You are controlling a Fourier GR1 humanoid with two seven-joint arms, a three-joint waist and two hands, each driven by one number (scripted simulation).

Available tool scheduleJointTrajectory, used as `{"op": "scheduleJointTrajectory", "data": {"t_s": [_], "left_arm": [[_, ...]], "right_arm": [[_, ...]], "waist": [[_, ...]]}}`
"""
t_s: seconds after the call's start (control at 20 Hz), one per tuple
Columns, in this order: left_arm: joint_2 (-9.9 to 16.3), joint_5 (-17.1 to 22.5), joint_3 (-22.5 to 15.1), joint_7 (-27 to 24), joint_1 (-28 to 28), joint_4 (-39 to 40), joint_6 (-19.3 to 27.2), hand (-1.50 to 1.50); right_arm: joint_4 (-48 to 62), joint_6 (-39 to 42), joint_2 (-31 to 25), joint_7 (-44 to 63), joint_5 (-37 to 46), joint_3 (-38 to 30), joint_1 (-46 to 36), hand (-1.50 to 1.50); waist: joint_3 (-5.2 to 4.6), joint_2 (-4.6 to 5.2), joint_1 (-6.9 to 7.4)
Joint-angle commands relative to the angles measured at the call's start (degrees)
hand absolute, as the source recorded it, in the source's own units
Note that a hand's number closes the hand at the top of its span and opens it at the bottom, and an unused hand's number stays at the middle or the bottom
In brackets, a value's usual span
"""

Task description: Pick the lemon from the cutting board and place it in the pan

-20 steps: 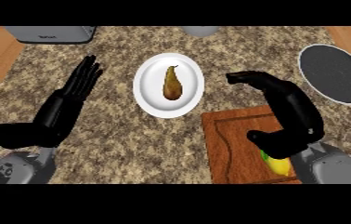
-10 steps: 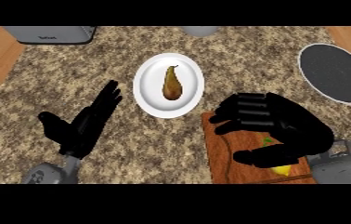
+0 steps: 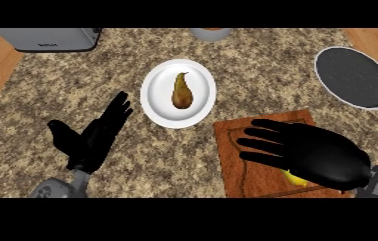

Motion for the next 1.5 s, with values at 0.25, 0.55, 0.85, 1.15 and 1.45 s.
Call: {"op": "scheduleJointTrajectory", "data": {"t_s": [0.25, 0.55, 0.85, 1.15, 1.45], "left_arm": [[0.2, -0.4, 0.6, 0.0, 0.3, 0.7, -0.6, 0.00], [-0.9, -1.3, -0.6, 0.3, 2.0, -1.4, -0.2, 0.00], [-0.7, -0.8, 3.6, 0.5, -1.2, 3.1, -4.3, 0.00], [-3.1, -3.7, 4.8, 4.4, -1.3, 0.0, -2.7, 0.00], [-6.2, -5.8, 3.4, 1.2, 0.7, 1.8, -4.0, 0.00]], "right_arm": [[-11.4, 14.1, -5.1, 21.8, 29.1, 15.5, 1.3, -1.50], [-13.4, 27.2, -1.7, 34.2, 42.9, 27.2, 7.0, -1.50], [-6.1, 28.4, 9.1, 43.6, 49.6, 33.2, 15.5, -1.50], [-7.8, 26.2, 7.1, 43.3, 53.2, 30.4, 16.5, -1.50], [-0.4, 11.7, 0.9, 41.2, 55.5, 25.2, 13.3, -1.50]], "waist": [[-0.06, 0.00, -0.65], [0.12, 0.33, 0.21], [0.18, 0.77, 0.40], [0.19, 0.76, 0.63], [0.21, 0.84, 0.74]]}}
